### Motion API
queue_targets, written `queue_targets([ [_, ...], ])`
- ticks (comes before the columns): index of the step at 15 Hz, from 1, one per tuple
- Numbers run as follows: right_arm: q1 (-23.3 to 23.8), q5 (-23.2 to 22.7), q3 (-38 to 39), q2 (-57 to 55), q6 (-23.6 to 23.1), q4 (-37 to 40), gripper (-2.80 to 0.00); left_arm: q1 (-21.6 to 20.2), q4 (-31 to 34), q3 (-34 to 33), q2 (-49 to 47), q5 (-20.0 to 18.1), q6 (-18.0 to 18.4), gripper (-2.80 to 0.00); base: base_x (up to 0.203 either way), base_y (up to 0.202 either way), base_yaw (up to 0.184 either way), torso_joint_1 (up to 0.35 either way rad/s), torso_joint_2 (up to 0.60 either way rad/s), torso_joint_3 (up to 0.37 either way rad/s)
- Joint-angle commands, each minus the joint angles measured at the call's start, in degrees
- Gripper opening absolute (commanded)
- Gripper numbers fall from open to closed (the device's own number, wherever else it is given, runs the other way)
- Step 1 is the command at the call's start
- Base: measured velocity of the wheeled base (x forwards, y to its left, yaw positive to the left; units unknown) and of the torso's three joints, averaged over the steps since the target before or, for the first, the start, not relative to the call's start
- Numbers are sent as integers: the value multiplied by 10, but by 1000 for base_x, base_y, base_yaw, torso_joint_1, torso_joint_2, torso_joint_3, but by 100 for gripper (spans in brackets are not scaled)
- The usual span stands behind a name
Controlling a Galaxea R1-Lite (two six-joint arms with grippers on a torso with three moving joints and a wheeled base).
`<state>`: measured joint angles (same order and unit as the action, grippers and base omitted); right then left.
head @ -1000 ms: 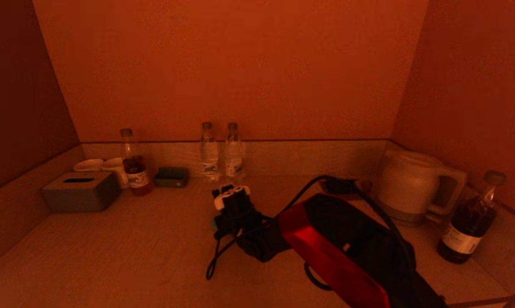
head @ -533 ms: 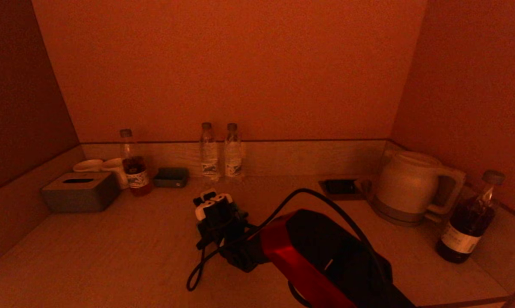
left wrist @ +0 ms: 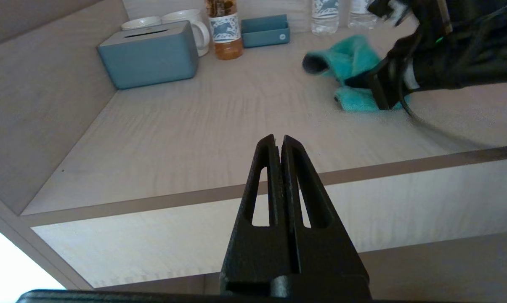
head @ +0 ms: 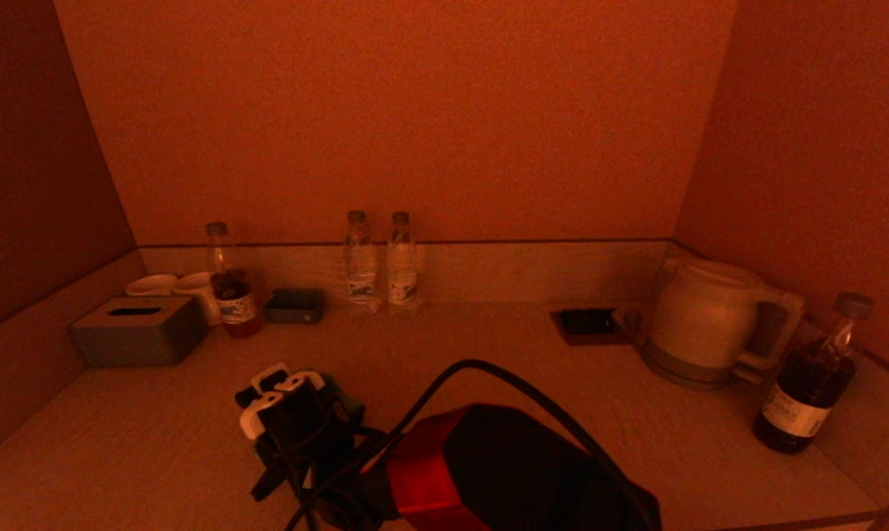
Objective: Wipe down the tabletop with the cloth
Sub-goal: Sweep the stains on the table
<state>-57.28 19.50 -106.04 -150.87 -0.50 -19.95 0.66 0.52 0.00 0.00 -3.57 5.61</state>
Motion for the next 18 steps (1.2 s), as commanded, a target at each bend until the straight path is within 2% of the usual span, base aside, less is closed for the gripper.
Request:
queue_targets([
  [1, -21, 2, 8, 29, 0, -7, -280, 0, 0, 0, 0, 0, 0, -280, 0, 0, 0, 0, 0, 0],
  [6, -36, 5, 79, 73, 13, -16, -280, 1, 0, 0, 0, 0, 0, -280, 0, 0, 0, 0, 0, 0],
  [10, -28, 13, 283, 116, 34, -99, -280, 1, 0, 0, 0, 0, 0, -280, 0, 0, 0, 0, 0, 0],
  [13, 19, 23, 403, 129, 38, -206, -280, 1, 0, 0, 0, 0, 0, -280, 0, 0, 0, 0, 0, 0],
  [18, 93, 27, 444, 154, 40, -232, -280, 1, 0, 0, 0, 0, 0, -280, 0, 0, 0, 0, 0, 0],
])
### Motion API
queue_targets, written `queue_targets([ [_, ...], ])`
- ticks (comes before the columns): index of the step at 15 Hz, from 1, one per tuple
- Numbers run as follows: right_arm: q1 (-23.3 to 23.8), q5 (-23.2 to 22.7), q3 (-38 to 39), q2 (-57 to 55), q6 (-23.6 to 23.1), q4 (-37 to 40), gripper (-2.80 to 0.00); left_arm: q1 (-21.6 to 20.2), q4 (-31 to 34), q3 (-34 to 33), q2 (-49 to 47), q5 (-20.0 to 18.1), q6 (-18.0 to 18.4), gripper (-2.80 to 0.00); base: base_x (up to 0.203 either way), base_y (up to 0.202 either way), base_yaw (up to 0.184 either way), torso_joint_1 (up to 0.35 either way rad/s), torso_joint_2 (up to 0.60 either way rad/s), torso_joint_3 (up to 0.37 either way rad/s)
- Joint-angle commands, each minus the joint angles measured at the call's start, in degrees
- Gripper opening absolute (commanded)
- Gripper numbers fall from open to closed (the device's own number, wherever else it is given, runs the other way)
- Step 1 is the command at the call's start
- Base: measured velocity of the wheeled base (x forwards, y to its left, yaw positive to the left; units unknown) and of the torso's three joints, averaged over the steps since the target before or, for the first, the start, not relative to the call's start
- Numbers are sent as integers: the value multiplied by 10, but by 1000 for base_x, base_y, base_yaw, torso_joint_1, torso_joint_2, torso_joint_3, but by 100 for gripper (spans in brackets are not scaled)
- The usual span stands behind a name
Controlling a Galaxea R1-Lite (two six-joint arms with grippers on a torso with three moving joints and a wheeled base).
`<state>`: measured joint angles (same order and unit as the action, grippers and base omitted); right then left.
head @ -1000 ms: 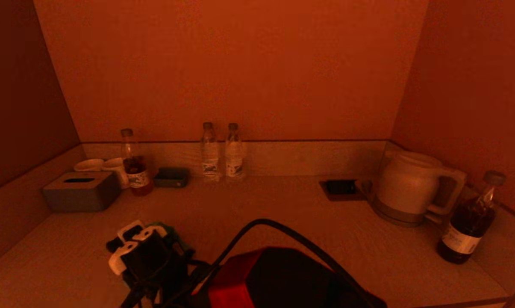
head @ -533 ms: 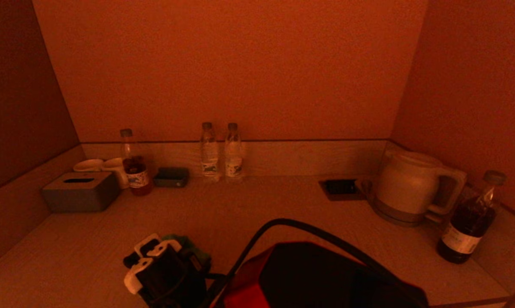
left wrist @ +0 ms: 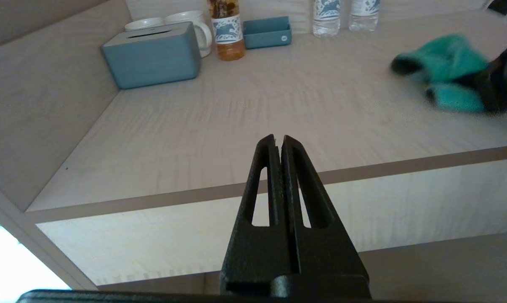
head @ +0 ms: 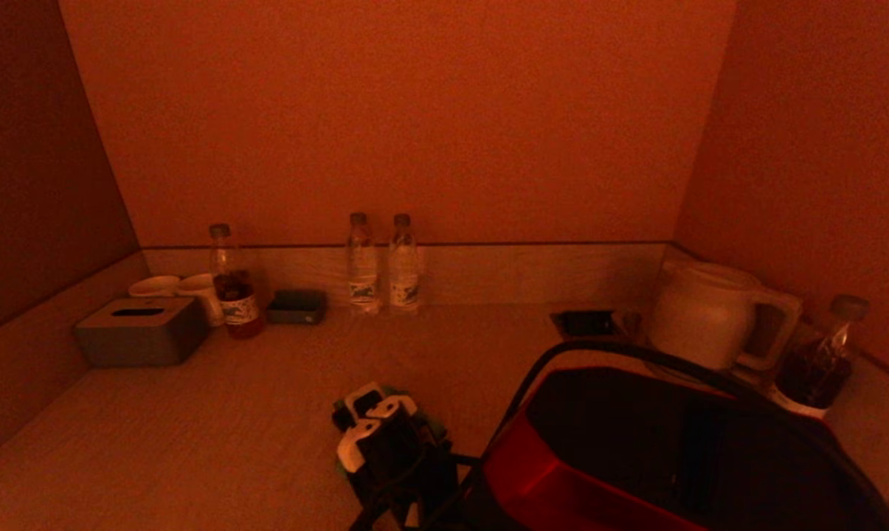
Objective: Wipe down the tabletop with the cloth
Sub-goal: Sweep the stains on the table
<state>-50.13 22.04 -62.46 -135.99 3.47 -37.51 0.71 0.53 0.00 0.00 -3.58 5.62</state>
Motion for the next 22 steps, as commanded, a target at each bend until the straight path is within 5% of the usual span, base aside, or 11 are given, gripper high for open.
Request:
queue_targets([
  [1, 42, 2, 12, 7, 0, -63, -280, 0, 0, 0, 0, 0, 0, -280, 0, 0, 0, 0, 0, 0],
  [10, 134, 1, 103, 76, 0, -106, -280, 0, 0, 0, 0, 0, 0, -280, 0, 0, 0, 0, 0, 0],
  [17, 123, 1, 231, 109, -4, -208, -280, 0, 0, 0, 0, 0, 0, -280, 0, 0, 0, 0, 0, 0],
  [22, 129, 12, 239, 155, -12, -218, -280, 0, 0, 0, 0, 0, 0, -280, 0, 0, 0, 0, 0, 0],
])
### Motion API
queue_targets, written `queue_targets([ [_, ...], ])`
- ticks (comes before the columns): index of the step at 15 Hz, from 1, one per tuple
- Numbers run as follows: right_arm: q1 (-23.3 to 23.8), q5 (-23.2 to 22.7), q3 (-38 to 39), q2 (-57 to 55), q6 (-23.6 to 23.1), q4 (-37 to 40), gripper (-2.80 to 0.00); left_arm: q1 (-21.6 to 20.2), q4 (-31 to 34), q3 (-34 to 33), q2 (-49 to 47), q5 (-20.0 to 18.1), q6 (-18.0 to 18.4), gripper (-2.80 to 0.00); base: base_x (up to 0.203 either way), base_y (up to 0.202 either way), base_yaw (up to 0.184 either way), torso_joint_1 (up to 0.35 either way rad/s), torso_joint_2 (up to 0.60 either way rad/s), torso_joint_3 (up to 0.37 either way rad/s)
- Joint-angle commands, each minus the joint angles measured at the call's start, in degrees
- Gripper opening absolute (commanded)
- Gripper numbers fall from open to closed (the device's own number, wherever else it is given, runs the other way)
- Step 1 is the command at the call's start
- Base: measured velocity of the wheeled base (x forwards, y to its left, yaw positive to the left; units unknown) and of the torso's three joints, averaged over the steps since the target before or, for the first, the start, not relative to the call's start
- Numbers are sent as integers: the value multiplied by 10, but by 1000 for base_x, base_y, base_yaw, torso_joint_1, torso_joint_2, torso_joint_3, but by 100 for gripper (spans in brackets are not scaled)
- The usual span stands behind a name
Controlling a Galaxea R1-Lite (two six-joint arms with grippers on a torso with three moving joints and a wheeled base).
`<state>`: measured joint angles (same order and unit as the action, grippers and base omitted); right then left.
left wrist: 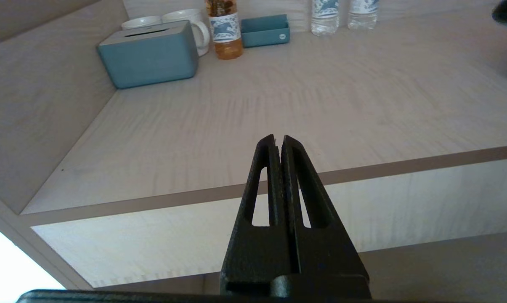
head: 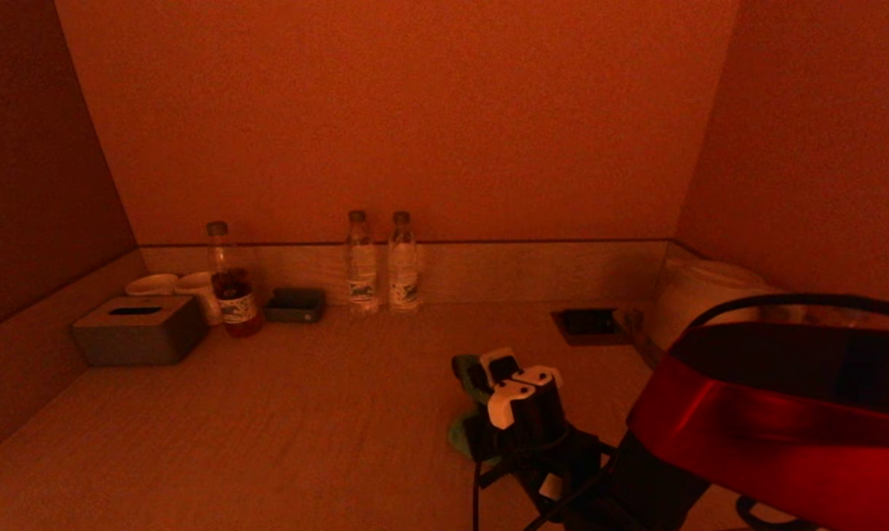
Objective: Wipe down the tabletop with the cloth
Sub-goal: Sweep the stains on the table, then place the tablecloth
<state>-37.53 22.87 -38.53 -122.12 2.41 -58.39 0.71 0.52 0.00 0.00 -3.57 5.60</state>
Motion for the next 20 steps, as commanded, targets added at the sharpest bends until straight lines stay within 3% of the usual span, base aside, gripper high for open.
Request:
queue_targets([
  [1, 24, 15, -2, 28, -11, -10, -280, 1, 0, 0, 0, 0, -1, -280, 0, 0, 0, 0, 0, 0],
  [5, 140, 80, -6, 63, -64, -29, -280, 0, 0, 0, 0, 0, -1, -280, 0, 0, 0, 0, 0, 0],
  [8, 147, 91, -6, 66, -71, -34, -280, 1, 0, 0, 0, 0, 0, -280, 0, 0, 0, 0, 0, 0],
  [11, 219, 142, -3, 65, -81, -32, -280, 0, 0, 0, 0, 0, 0, -280, 0, 0, 0, 0, 0, 0],
  [20, 231, 149, 1, 43, -80, -15, -280, 0, 0, 0, 0, 0, 0, -280, 0, 0, 0, 0, 0, 0],
])
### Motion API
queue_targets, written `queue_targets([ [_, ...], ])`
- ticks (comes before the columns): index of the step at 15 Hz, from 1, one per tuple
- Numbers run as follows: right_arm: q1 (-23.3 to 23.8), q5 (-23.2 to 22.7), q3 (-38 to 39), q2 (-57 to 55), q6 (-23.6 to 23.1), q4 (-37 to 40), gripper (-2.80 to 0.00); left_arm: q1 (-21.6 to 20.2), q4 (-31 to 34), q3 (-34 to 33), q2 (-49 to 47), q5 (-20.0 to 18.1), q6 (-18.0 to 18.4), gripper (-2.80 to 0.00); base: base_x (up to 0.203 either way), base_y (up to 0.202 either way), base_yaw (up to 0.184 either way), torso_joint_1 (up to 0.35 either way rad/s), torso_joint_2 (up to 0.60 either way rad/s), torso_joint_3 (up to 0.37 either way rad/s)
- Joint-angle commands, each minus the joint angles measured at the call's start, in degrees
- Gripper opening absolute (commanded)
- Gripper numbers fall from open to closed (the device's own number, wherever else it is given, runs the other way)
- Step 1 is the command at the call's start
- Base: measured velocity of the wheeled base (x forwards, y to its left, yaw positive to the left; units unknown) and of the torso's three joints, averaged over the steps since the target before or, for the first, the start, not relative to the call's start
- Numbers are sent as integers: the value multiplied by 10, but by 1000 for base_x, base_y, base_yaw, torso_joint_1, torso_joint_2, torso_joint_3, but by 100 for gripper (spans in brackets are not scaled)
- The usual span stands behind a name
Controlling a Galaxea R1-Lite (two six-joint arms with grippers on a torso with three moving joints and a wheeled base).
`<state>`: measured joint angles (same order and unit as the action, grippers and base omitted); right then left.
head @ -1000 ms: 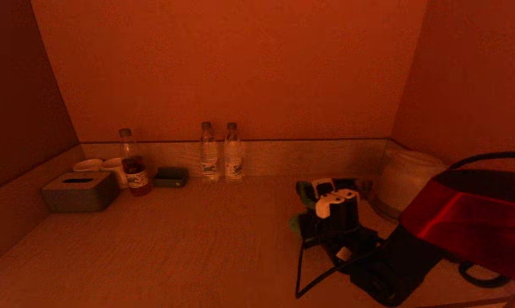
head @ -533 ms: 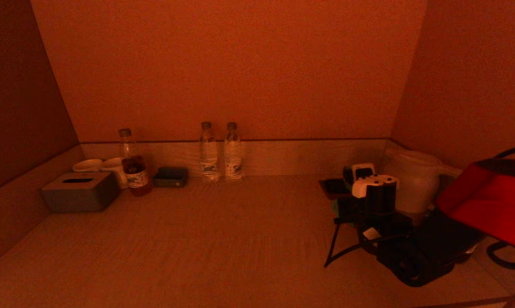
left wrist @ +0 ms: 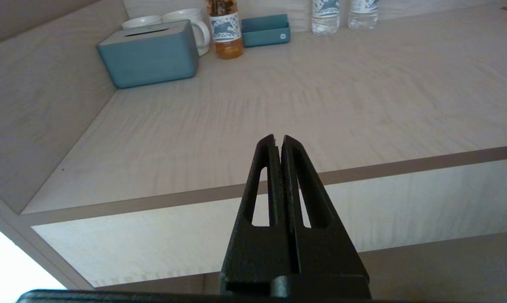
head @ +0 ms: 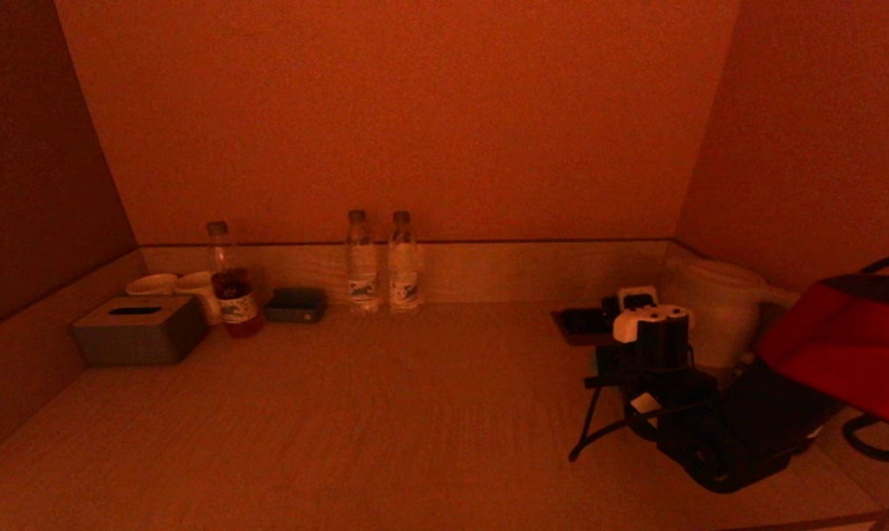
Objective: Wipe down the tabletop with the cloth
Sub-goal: Place the tablecloth
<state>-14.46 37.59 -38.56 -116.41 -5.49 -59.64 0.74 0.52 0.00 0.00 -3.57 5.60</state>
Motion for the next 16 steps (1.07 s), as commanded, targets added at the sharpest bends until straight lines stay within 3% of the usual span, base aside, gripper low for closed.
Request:
queue_targets([
  [1, 0, 1, 2, -20, 0, -3, -280, 0, 0, 0, 0, 0, 0, -280, 0, 0, 0, 0, 0, 0],
  [16, 21, 3, 39, -30, 36, -19, -280, 0, 0, 0, 0, 0, 0, -280, 0, 0, 0, 0, 0, 0],
])
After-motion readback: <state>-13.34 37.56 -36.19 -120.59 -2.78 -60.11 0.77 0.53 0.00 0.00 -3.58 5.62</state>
